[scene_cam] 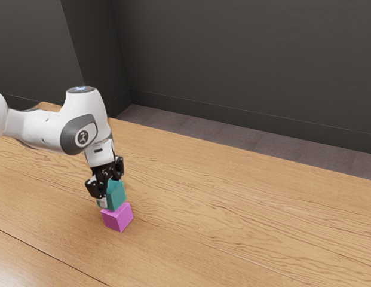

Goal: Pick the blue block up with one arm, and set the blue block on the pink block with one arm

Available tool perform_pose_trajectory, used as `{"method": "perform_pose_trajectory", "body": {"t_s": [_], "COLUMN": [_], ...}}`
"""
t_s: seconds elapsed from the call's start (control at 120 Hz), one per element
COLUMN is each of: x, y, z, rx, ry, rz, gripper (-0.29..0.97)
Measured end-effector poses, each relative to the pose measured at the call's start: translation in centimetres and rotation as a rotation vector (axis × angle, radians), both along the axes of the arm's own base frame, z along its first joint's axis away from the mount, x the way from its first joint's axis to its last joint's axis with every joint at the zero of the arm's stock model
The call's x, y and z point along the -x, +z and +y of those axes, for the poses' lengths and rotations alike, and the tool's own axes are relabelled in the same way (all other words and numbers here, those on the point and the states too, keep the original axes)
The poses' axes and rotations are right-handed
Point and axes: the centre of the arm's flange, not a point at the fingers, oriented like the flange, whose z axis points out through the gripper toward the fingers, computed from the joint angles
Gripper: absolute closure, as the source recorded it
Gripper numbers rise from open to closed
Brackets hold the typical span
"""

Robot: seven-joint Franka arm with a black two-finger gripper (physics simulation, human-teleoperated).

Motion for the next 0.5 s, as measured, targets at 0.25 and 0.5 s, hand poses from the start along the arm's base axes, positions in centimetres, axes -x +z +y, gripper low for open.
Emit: {"method": "perform_pose_trajectory", "body": {"t_s": [0.25,0.5], "x": [1.0,1.6], "y": [-0.2,4.2], "z": [-1.3,-2.4], "rx": [-0.013,-0.034], "ry": [0.006,0.008], "rz": [0.010,-0.020], "gripper": [0.17,0.05]}}
